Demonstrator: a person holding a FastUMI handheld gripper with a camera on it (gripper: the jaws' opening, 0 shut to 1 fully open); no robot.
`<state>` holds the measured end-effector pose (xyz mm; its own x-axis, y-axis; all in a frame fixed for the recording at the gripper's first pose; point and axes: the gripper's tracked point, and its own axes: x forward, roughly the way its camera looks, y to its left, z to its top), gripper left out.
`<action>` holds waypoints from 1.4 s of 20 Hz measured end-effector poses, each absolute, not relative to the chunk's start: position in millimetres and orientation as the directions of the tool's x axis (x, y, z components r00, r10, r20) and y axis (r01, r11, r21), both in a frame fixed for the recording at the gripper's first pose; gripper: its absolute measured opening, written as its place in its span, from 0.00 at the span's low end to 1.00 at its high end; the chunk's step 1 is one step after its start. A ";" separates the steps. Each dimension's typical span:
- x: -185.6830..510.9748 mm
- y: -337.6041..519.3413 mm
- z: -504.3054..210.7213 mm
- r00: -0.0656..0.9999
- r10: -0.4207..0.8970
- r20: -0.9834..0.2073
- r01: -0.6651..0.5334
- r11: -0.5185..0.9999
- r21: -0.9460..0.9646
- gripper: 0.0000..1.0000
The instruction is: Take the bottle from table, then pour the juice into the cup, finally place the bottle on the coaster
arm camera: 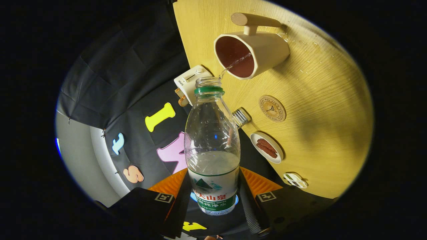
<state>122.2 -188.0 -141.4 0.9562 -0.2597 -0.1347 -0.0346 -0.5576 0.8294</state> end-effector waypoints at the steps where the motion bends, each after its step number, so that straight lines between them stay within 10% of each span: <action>1: 125.1 -187.2 -136.3 0.956 -0.259 -0.135 -0.038 -0.567 0.823 0.75; 28: 129.5 -204.1 -137.0 0.943 -0.290 -0.163 -0.033 -0.569 0.822 0.75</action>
